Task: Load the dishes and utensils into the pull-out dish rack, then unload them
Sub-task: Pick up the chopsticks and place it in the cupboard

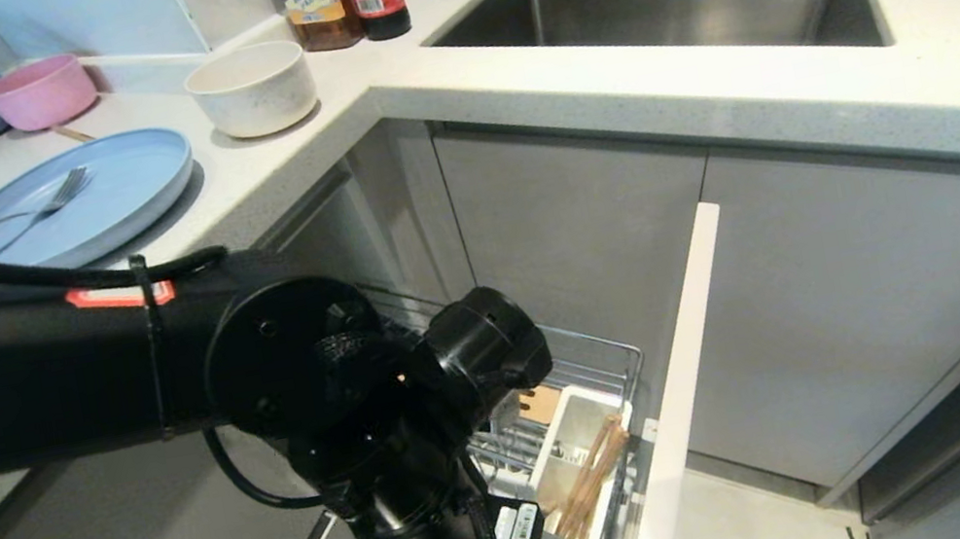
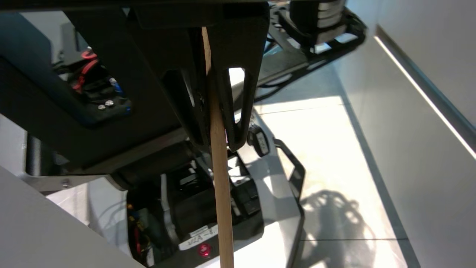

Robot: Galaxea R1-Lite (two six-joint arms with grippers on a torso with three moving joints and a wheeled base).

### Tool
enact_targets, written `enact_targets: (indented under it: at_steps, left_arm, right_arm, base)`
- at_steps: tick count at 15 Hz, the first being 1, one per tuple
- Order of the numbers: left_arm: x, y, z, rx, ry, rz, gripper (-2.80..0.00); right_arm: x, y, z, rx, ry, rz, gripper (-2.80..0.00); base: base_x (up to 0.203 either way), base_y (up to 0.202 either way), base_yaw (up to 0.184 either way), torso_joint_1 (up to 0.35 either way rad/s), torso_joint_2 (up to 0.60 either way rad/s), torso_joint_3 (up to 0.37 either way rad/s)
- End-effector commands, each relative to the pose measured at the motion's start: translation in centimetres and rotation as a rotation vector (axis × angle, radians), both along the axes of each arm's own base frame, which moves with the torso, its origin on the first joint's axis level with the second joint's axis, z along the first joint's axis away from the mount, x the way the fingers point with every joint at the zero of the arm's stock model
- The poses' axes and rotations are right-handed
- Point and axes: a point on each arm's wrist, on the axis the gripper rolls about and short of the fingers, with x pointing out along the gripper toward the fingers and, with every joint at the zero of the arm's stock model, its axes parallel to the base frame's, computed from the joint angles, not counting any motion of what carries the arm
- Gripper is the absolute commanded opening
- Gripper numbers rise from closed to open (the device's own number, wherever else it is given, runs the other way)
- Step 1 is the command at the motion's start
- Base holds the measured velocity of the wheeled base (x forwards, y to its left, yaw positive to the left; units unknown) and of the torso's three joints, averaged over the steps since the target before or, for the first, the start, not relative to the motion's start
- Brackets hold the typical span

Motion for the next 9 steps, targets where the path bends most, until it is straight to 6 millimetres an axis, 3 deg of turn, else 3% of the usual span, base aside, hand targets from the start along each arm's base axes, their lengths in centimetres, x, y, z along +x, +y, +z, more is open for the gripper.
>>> enact_targets:
  at_steps: [1,9]
  left_arm:
    - [0.7,-0.3,-0.8,0.022,0.016,-0.001,-2.80]
    - [2.4,-2.1,-2.6,0.019,0.064,-0.026,-2.80]
  right_arm:
    - [0.0,0.0,0.0,0.000,0.002,0.000,-2.80]
    - [0.0,0.0,0.0,0.000,0.000,0.000,-2.80]
  base:
    - [0.000,0.000,0.000,0.000,0.00,0.000]
    - [0.000,0.000,0.000,0.000,0.00,0.000]
